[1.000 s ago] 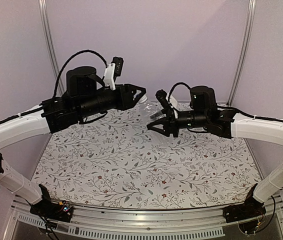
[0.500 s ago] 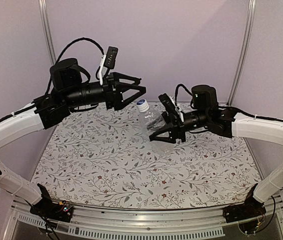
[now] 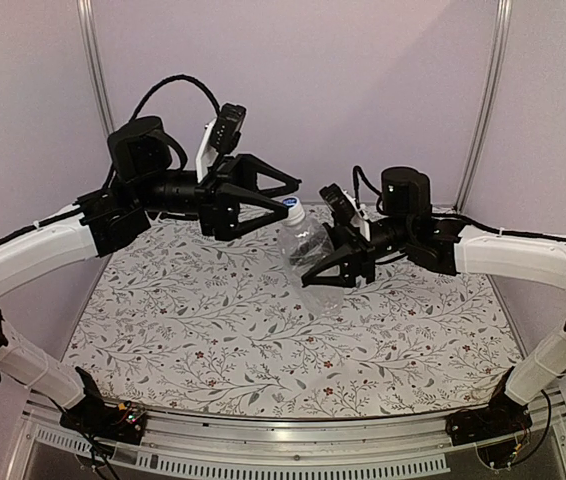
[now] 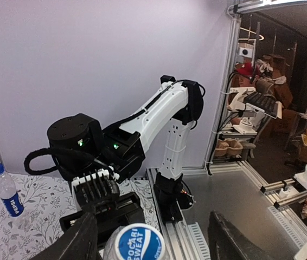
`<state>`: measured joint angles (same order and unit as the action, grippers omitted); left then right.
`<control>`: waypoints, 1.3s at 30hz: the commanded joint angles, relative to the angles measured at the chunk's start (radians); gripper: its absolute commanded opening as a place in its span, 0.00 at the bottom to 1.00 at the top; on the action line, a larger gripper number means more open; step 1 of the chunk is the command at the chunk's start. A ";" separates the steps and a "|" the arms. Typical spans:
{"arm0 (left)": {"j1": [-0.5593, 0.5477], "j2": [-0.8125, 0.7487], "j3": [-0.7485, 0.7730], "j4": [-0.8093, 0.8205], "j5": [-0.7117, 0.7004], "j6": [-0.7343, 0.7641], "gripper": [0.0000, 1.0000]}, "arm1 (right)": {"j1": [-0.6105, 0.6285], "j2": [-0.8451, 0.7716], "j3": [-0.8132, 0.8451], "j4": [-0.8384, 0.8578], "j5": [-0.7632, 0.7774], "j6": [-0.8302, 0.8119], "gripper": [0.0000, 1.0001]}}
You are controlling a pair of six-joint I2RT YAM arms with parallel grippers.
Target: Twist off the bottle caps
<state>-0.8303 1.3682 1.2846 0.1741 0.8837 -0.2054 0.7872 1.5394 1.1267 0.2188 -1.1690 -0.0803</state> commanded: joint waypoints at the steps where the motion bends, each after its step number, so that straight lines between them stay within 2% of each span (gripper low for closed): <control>1: 0.011 0.041 0.029 0.057 0.028 -0.012 0.67 | 0.001 0.027 0.022 0.102 -0.010 0.051 0.43; 14: 0.013 0.058 0.018 0.091 0.040 -0.028 0.52 | 0.000 0.047 0.017 0.157 0.017 0.076 0.43; 23: 0.020 0.058 0.015 0.070 0.010 -0.024 0.30 | -0.008 0.041 0.004 0.159 0.048 0.076 0.42; 27: 0.020 0.050 0.008 0.045 -0.042 -0.023 0.19 | -0.017 0.029 -0.004 0.159 0.134 0.076 0.42; 31: 0.017 0.034 0.008 0.016 -0.200 -0.055 0.02 | -0.020 0.018 -0.017 0.156 0.304 0.109 0.42; 33: 0.006 0.021 0.005 -0.004 -0.349 -0.093 0.00 | -0.020 0.008 -0.026 0.157 0.398 0.096 0.43; 38: -0.069 0.003 0.005 -0.098 -0.846 -0.153 0.00 | -0.020 0.005 -0.035 0.158 0.579 0.047 0.43; 39: -0.081 0.003 0.007 -0.107 -0.900 -0.158 0.00 | -0.020 0.006 -0.036 0.160 0.598 0.046 0.43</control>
<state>-0.8520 1.3964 1.2930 0.1471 0.3874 -0.3058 0.7712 1.5623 1.1049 0.3752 -0.7765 -0.0109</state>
